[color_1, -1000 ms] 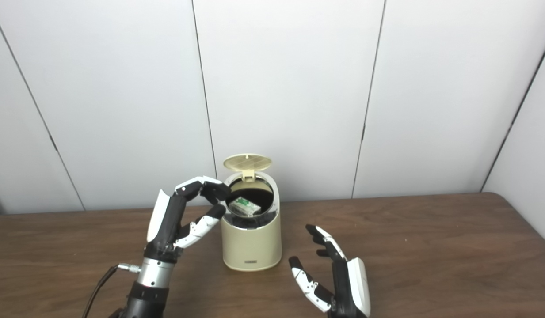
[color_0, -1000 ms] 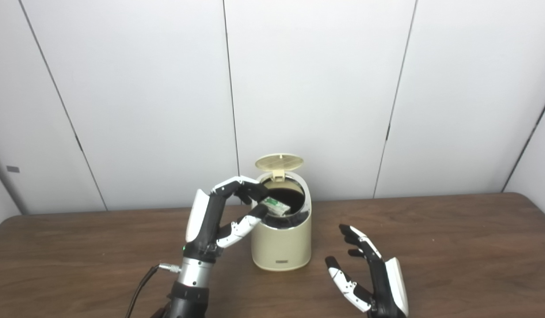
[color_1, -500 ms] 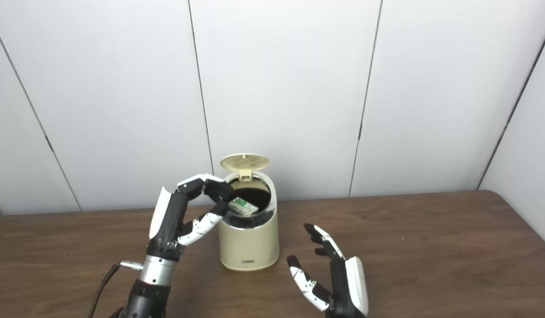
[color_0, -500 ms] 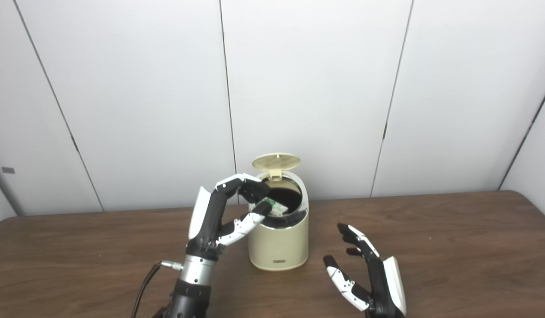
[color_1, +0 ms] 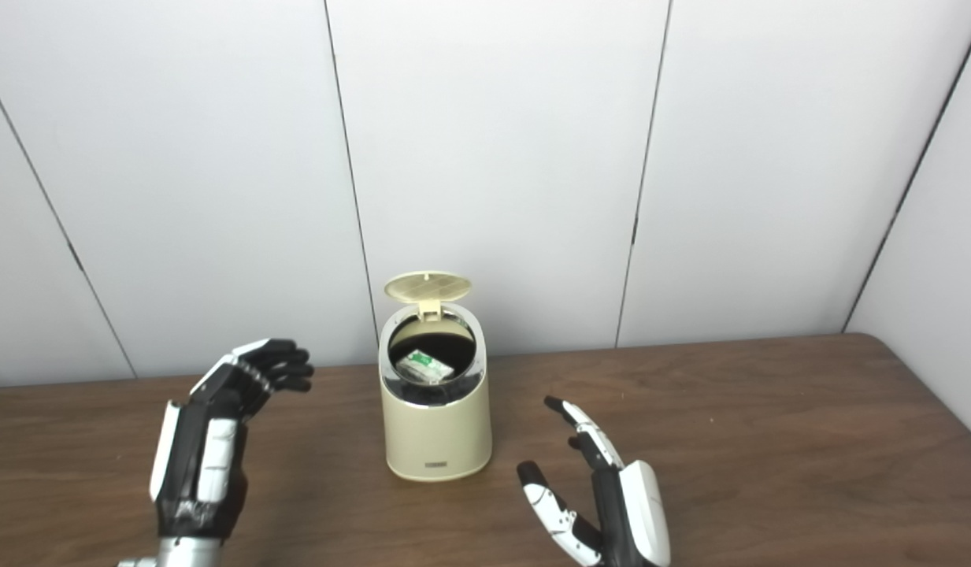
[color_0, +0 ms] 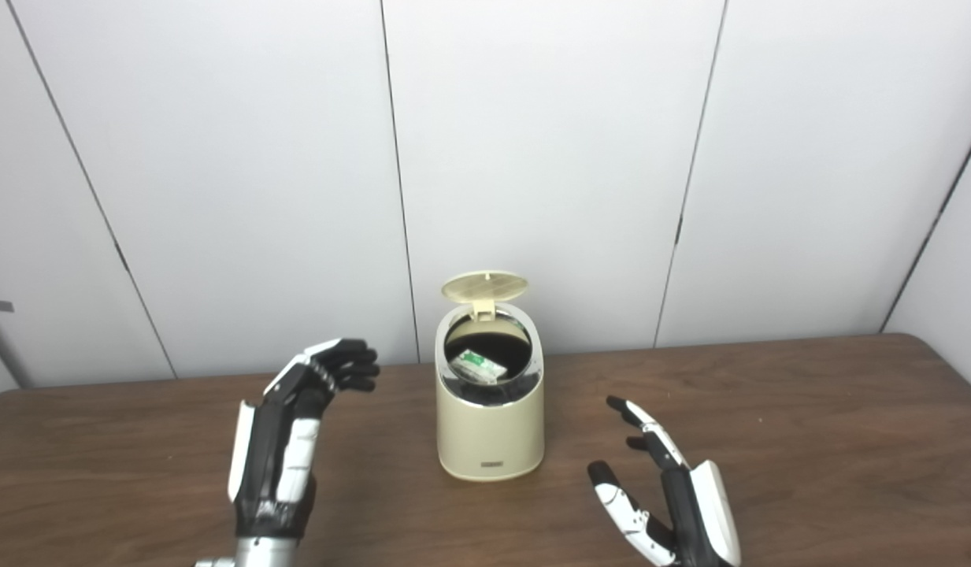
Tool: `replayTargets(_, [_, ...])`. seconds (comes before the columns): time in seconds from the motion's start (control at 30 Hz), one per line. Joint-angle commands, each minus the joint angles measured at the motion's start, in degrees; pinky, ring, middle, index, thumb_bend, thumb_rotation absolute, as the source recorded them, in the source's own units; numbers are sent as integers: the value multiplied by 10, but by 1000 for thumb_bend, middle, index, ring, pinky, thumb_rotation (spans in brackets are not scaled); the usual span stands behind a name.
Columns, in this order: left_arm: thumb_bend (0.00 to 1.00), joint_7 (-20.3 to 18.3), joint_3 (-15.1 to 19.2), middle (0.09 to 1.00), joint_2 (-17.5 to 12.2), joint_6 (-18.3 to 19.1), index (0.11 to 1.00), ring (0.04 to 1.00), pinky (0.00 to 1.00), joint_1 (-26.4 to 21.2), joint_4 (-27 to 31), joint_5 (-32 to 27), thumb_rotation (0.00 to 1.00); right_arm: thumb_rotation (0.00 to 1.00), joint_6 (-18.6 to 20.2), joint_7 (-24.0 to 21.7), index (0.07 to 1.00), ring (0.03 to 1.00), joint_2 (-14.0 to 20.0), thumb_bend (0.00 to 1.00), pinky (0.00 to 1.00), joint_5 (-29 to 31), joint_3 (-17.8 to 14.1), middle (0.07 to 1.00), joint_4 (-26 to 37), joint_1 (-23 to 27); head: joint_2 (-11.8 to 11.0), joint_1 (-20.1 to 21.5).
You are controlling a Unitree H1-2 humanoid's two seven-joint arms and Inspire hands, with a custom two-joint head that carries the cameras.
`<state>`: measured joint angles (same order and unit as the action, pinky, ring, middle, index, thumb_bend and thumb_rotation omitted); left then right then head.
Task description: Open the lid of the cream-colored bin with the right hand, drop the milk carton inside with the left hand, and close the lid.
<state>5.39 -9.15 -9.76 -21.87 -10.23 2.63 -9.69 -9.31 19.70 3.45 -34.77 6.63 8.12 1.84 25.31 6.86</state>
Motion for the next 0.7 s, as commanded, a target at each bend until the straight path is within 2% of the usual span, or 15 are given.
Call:
replayTargets(0.0, [696,-32,7,813,-12,13,848,775,695,12,35,-14,860,948,-11,-5,898,899,6,551,816,-11,-4,910,31,30,1,1])
replayTargets(0.1, [711,-52,21,874,-12,31,908,849,772,44,45,-18,881,979,-19,-13,933,929,26,625,851,-14,-9,940,37,49,-1,0])
replayTargets(0.17, [681,-61,32,905,-8,38,942,888,814,61,45,-21,903,996,-15,-23,942,937,38,676,863,-24,-10,945,47,64,0,1])
replayTargets(0.27, [599,-68,48,913,5,36,949,885,827,83,34,-27,947,1000,34,-82,985,980,53,715,922,-46,-11,982,94,96,-1,3])
replayTargets(0.37, [517,-81,59,931,11,33,961,898,848,97,18,-30,994,1000,84,-143,999,998,59,747,902,-61,-11,998,138,134,-1,3])
replayTargets(0.43, [481,-88,64,942,13,32,968,910,865,103,8,-26,999,1000,111,-180,1000,1000,66,752,927,-69,-10,1000,161,160,-1,3])
replayTargets(0.53, [490,-94,71,967,17,27,982,934,896,110,-10,-14,1000,1000,144,-229,1000,1000,75,740,936,-81,-10,1000,190,197,0,4])
replayTargets(0.67, [560,-92,75,963,25,32,972,947,929,115,-27,7,1000,999,185,-285,981,1000,81,785,957,-86,-11,988,207,245,0,4])
